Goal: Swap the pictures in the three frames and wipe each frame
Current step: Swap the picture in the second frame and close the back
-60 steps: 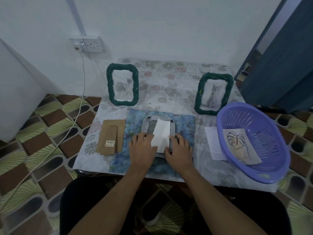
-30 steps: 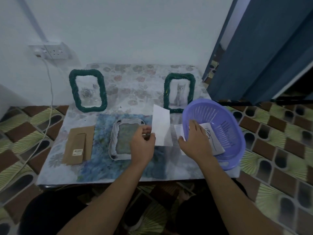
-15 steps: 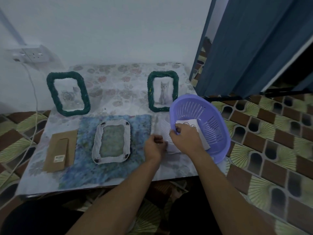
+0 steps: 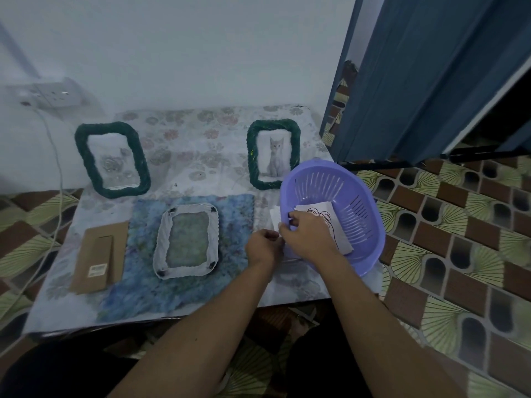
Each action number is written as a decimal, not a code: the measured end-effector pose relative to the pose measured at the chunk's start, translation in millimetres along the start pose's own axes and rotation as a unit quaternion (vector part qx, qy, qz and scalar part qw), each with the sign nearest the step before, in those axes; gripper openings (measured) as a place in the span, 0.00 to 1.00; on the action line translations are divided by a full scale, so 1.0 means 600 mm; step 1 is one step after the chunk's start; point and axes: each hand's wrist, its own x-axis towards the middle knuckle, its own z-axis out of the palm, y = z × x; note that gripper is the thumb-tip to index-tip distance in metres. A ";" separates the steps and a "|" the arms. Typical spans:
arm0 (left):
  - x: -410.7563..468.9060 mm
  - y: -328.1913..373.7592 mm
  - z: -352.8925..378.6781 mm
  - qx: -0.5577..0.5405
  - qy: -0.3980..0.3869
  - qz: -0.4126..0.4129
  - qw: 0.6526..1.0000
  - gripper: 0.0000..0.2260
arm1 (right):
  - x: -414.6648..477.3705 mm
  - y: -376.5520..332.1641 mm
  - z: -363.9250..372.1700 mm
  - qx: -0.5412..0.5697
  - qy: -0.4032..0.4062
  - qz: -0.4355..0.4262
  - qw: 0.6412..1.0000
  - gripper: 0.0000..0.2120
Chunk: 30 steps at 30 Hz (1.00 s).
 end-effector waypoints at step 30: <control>-0.058 0.061 -0.046 0.039 -0.081 0.102 0.991 0.07 | 0.073 0.106 0.011 -0.217 -0.049 0.141 0.965 0.21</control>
